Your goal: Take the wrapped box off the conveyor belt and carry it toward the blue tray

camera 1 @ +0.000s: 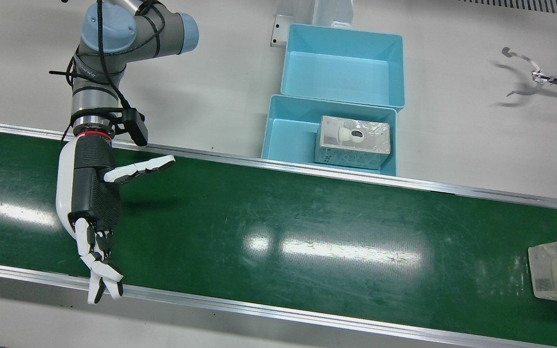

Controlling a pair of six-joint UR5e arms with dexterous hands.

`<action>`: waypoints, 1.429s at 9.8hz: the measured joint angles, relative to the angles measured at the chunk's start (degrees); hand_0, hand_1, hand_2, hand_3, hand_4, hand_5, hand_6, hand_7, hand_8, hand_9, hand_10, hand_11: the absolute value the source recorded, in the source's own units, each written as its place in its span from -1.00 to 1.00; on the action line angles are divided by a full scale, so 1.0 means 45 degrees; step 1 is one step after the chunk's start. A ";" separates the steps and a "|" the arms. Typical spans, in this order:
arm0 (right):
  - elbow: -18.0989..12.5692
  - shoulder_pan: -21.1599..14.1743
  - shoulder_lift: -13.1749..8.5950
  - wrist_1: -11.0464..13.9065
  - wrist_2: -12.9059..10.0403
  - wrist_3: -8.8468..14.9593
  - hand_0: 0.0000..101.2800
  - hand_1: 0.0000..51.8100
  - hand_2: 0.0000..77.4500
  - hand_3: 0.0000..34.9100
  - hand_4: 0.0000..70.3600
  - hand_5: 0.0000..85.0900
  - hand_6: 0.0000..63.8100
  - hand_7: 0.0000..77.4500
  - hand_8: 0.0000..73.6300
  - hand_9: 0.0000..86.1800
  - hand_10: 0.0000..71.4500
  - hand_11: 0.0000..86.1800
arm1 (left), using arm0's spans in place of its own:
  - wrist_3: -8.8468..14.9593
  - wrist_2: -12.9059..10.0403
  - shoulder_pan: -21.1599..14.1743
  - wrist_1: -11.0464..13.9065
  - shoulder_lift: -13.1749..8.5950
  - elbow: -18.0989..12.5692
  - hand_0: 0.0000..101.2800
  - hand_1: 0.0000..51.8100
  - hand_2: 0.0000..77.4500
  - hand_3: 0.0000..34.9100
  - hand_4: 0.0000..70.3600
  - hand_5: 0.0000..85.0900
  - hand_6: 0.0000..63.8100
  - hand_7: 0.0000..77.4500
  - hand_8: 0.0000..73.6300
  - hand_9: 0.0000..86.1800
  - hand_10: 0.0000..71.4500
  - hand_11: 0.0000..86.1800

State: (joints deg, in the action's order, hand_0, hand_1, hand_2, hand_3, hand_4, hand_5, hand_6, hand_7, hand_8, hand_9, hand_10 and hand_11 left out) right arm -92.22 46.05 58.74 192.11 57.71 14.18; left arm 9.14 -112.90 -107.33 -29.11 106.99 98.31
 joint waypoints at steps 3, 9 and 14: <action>-0.0089 -0.0147 -0.0237 0.0296 0.0359 0.0045 -0.12 -0.68 -0.89 -0.79 -0.98 -0.40 -0.90 -0.92 -0.97 -0.96 -1.00 -0.96 | 0.0000 0.0000 0.0000 0.0000 0.0000 0.0000 -1.00 -1.00 -0.99 -1.00 -1.00 -0.97 -1.00 -0.99 -0.99 -1.00 -0.98 -0.99; -0.0264 0.0490 -0.1437 0.2254 0.1706 0.0041 -0.06 -0.52 -0.87 -0.40 -0.81 -0.29 -0.76 -0.87 -0.91 -0.96 -1.00 -0.96 | 0.0000 0.0000 0.0000 0.0000 0.0000 0.0000 -1.00 -1.00 -0.99 -1.00 -1.00 -0.97 -1.00 -1.00 -0.99 -0.99 -1.00 -0.99; -0.0465 0.0574 -0.1552 0.2616 0.2038 -0.0024 -0.04 -0.45 -0.75 -0.60 -0.78 -0.26 -0.78 -0.87 -0.96 -0.96 -1.00 -0.96 | 0.0000 0.0000 0.0000 0.0000 0.0000 0.0000 -1.00 -1.00 -0.99 -1.00 -1.00 -0.97 -1.00 -1.00 -0.99 -1.00 -0.98 -0.99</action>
State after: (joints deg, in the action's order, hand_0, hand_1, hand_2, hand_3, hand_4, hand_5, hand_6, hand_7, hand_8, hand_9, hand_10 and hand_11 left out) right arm -94.31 48.64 51.76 203.88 66.88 14.07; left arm 9.14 -112.90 -107.33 -29.11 106.99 98.31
